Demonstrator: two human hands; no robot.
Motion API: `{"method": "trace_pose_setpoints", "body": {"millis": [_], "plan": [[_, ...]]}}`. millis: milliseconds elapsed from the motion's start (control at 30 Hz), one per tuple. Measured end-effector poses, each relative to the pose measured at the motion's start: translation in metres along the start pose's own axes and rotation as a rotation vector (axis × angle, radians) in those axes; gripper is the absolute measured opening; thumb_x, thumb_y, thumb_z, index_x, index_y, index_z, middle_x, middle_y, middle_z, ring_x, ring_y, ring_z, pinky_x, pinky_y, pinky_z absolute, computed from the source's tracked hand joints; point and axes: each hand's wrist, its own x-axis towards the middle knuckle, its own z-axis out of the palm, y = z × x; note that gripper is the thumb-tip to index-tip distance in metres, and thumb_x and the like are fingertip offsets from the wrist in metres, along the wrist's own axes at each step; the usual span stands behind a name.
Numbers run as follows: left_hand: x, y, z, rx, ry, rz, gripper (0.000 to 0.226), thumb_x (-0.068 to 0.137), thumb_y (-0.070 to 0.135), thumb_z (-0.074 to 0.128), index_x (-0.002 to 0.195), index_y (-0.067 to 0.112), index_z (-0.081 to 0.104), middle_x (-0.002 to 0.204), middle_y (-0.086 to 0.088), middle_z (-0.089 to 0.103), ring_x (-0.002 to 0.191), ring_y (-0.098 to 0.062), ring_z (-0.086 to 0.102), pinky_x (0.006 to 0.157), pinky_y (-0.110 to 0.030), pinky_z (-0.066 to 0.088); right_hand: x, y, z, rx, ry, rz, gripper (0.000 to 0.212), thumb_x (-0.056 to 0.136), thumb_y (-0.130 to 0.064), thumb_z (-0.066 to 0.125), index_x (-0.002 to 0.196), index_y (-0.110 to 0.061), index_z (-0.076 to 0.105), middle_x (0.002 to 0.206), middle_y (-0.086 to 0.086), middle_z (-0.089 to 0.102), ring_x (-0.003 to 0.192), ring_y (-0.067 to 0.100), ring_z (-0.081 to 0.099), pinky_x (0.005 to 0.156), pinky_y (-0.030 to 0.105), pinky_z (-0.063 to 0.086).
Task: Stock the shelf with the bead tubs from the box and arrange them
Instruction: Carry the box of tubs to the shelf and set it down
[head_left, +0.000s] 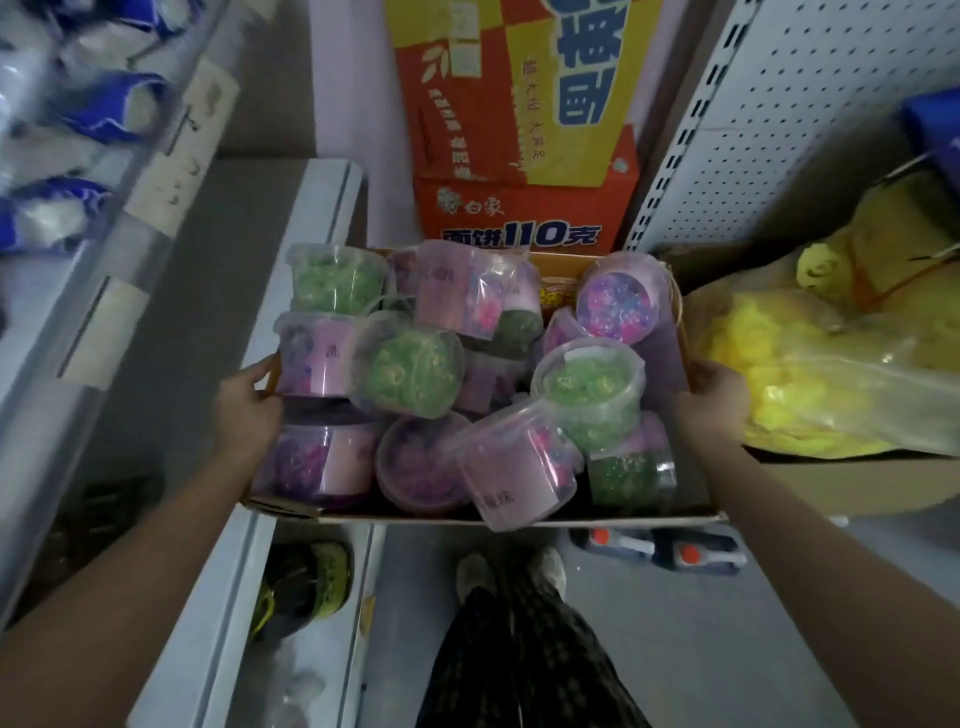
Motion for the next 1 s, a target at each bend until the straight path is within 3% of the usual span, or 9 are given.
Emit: {"method": "trace_pose_setpoints", "body": {"millis": [133, 233, 333, 433, 533, 667, 733, 1000], "plan": [[0.044, -0.017, 0.031, -0.031, -0.02, 0.008, 0.05, 0.08, -0.006, 0.058, 0.124, 0.017, 0.062, 0.115, -0.006, 0.067, 0.095, -0.023, 0.064, 0.09, -0.039, 0.051, 0.032, 0.0, 0.026, -0.002, 0.017, 0.038, 0.039, 0.072, 0.005, 0.055, 0.106, -0.009, 0.07, 0.093, 0.012, 0.072, 0.086, 0.019, 0.064, 0.071, 0.027, 0.045], [0.079, -0.032, 0.056, -0.051, -0.032, -0.006, 0.05, 0.079, -0.004, 0.059, 0.116, 0.028, 0.065, 0.107, -0.001, 0.069, 0.096, -0.025, 0.066, 0.089, -0.046, 0.053, 0.057, 0.001, 0.048, 0.019, 0.065, 0.076, 0.035, 0.074, 0.004, 0.057, 0.105, -0.007, 0.07, 0.092, 0.013, 0.071, 0.081, 0.018, 0.062, 0.072, 0.031, 0.05], [0.1, -0.03, 0.081, -0.046, -0.041, 0.003, 0.052, 0.076, -0.01, 0.057, 0.117, 0.022, 0.067, 0.104, -0.001, 0.069, 0.097, -0.022, 0.064, 0.089, -0.04, 0.053, 0.076, 0.007, 0.069, 0.004, 0.082, 0.078, 0.028, 0.073, 0.0, 0.058, 0.096, -0.009, 0.071, 0.08, 0.007, 0.069, 0.075, 0.02, 0.062, 0.069, 0.04, 0.056], [0.12, -0.028, 0.107, -0.042, -0.054, 0.067, 0.049, 0.079, -0.013, 0.055, 0.12, 0.011, 0.064, 0.105, -0.004, 0.066, 0.099, -0.024, 0.062, 0.089, -0.035, 0.051, 0.094, 0.012, 0.085, -0.003, 0.099, 0.106, 0.032, 0.072, 0.001, 0.055, 0.097, -0.011, 0.071, 0.077, 0.0, 0.065, 0.076, 0.022, 0.064, 0.068, 0.036, 0.054], [0.137, -0.032, 0.129, -0.07, -0.085, 0.063, 0.045, 0.083, -0.01, 0.056, 0.125, 0.006, 0.06, 0.116, -0.01, 0.065, 0.105, -0.024, 0.062, 0.094, -0.035, 0.05, 0.106, 0.018, 0.095, -0.033, 0.102, 0.122, 0.037, 0.073, 0.006, 0.051, 0.101, -0.009, 0.071, 0.08, 0.001, 0.063, 0.077, 0.017, 0.059, 0.067, 0.027, 0.044], [0.151, -0.033, 0.146, -0.103, -0.086, 0.084, 0.04, 0.085, 0.001, 0.063, 0.124, 0.008, 0.061, 0.114, -0.005, 0.066, 0.104, -0.017, 0.062, 0.092, -0.027, 0.05, 0.121, 0.024, 0.107, -0.003, 0.152, 0.138, 0.044, 0.072, 0.005, 0.047, 0.107, -0.01, 0.07, 0.089, 0.004, 0.068, 0.083, 0.019, 0.062, 0.076, 0.031, 0.051], [0.154, -0.03, 0.147, -0.108, -0.075, 0.103, 0.039, 0.085, 0.003, 0.064, 0.123, 0.011, 0.062, 0.109, -0.001, 0.066, 0.099, -0.012, 0.061, 0.088, -0.023, 0.05, 0.127, 0.023, 0.109, -0.004, 0.166, 0.149, 0.047, 0.072, 0.003, 0.048, 0.112, -0.01, 0.068, 0.099, 0.007, 0.071, 0.09, 0.02, 0.065, 0.079, 0.027, 0.049], [0.165, -0.034, 0.15, -0.11, -0.109, 0.063, 0.037, 0.085, 0.01, 0.066, 0.122, 0.015, 0.064, 0.108, -0.001, 0.068, 0.102, -0.02, 0.063, 0.091, -0.038, 0.052, 0.134, 0.025, 0.114, -0.012, 0.137, 0.193, 0.049, 0.077, 0.001, 0.054, 0.123, -0.014, 0.064, 0.112, 0.007, 0.069, 0.102, 0.021, 0.065, 0.087, 0.028, 0.051]]}}
